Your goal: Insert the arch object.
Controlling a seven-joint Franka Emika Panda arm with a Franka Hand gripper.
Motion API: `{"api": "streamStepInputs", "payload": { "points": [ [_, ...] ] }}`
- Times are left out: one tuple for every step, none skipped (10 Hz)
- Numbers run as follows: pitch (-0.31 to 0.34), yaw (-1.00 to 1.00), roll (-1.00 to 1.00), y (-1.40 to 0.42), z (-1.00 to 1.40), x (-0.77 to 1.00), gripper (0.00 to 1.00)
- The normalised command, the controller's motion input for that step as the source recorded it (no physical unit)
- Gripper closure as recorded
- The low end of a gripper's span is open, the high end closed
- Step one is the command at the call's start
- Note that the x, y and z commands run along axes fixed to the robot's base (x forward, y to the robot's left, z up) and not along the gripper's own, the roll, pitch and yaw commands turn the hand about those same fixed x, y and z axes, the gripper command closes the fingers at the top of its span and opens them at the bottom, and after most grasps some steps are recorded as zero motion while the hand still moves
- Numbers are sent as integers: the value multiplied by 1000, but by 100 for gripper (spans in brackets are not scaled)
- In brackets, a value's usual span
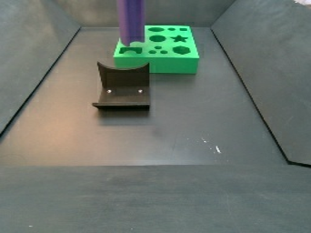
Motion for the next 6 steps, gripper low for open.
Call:
{"api": "streamStepInputs", "payload": {
  "points": [
    [0, -1000, 0, 66, -220, 100, 100],
    [0, -1000, 0, 17, -174, 37, 100],
    [0, -1000, 0, 0, -157, 11, 100],
    [0, -1000, 0, 0, -137, 3, 100],
    [0, -1000, 0, 0, -109, 3, 100],
    [0, -1000, 0, 3, 0, 37, 100]
  ]
}}
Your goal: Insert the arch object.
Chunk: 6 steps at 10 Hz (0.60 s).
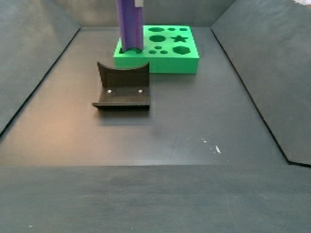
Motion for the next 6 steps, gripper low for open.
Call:
{"api": "streamStepInputs", "payload": {
  "points": [
    [0, -960, 0, 57, 49, 77, 100],
    [0, -866, 16, 126, 109, 94, 100],
    [54, -540, 0, 443, 6, 169, 100],
    [44, -420, 34, 551, -129, 214, 100],
    [11, -154, 9, 417, -151, 0, 100],
    [0, -129, 80, 6, -94, 0, 100]
  ]
}}
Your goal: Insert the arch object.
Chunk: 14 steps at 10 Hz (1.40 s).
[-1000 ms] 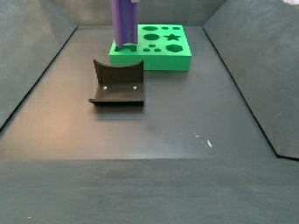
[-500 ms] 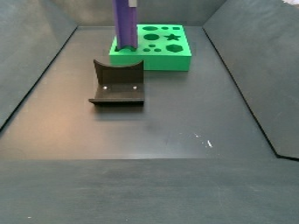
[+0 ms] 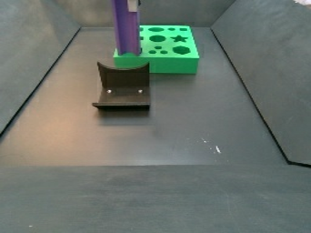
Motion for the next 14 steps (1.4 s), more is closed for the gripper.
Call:
{"api": "streamStepInputs", "payload": {
  "points": [
    [0, 86, 0, -66, -123, 0, 100],
    [-33, 354, -119, -166, -26, 0, 100],
    [-4, 277, -159, -191, 0, 0, 100],
    [-1, 251, -146, -151, 0, 6, 100],
    [-3, 240, -153, -157, -43, 46, 100],
    [-37, 0, -77, -100, -223, 169, 100],
    [-49, 0, -44, -49, -277, 66, 100],
    [-60, 23, 0, 0, -306, 0, 100],
    [-57, 26, 39, 0, -400, 0, 100],
    [-27, 0, 111, 0, -454, 0, 100],
    [0, 0, 109, 0, -429, 0, 100],
    [0, 0, 81, 0, -363, 0, 100],
    [0, 0, 14, 0, -263, 0, 100],
    [0, 0, 0, 0, -103, 0, 100]
  ]
}}
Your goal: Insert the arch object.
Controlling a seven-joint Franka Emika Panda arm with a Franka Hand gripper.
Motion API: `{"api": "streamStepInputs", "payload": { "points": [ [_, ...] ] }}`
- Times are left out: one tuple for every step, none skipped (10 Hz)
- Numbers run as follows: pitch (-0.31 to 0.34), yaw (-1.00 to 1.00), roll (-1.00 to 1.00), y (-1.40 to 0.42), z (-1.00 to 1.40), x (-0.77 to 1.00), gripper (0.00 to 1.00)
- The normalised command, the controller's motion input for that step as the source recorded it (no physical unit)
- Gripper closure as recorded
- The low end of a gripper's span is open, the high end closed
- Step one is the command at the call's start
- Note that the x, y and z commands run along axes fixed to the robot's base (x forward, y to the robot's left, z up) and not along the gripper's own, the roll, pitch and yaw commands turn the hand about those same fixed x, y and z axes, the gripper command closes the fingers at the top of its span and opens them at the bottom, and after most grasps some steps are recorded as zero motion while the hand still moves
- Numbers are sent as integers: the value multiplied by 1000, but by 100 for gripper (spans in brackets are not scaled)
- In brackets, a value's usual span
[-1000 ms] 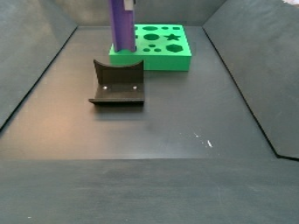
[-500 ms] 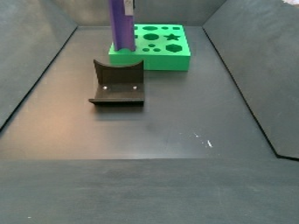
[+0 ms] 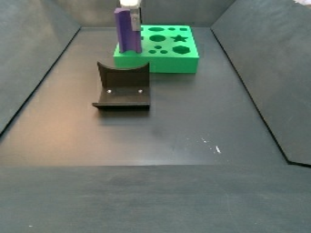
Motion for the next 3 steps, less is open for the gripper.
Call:
{"api": "streamStepInputs", "payload": {
  "points": [
    [0, 0, -7, 0, -29, 0, 100],
    [-3, 0, -24, 0, 0, 0, 100],
    [0, 0, 0, 0, 0, 0, 100]
  ]
}}
